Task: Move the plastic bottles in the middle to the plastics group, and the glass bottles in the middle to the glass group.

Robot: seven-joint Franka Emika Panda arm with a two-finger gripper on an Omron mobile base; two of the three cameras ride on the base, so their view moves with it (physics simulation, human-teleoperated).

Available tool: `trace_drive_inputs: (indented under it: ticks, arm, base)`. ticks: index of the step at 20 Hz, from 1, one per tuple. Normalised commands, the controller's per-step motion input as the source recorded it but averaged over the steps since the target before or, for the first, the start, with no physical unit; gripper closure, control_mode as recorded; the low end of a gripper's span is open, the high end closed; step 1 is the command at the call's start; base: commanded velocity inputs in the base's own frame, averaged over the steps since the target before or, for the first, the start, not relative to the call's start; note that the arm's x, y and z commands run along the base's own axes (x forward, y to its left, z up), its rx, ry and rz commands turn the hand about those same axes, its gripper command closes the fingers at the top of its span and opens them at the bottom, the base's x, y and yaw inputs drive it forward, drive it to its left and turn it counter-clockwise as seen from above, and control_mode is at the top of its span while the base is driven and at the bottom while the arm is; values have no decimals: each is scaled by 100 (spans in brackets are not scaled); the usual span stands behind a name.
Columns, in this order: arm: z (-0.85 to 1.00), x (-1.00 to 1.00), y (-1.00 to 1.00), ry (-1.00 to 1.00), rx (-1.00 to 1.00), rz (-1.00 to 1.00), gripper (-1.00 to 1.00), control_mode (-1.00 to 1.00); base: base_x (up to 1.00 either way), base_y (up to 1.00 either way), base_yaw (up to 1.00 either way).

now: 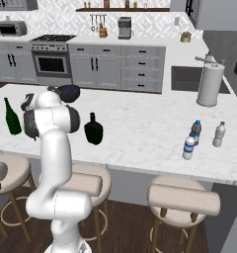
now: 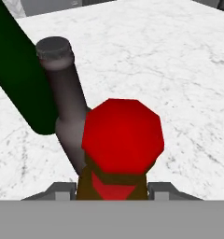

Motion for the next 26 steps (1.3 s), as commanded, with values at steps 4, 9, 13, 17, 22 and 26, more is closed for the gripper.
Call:
trace_drive_inputs:
  ticks: [4,9,13,17,22,26]
  arm:
    - [0,20,4,0,-2,2,100,-100]
    - [0,1,0,0,-4,0,100,-100]
    - [-10,0,0,0,-2,0,100,-100]
    - [-23,-4,0,0,0,0,100,-100]
    - [-34,-6,0,0,0,0,100,-100]
    - [-24,0,0,-4,0,0,100,-100]
  base:
    - [0,0,0]
    - [0,0,0]
    - [0,0,0]
    - [0,0,0]
    - [0,0,0]
    - [0,0,0]
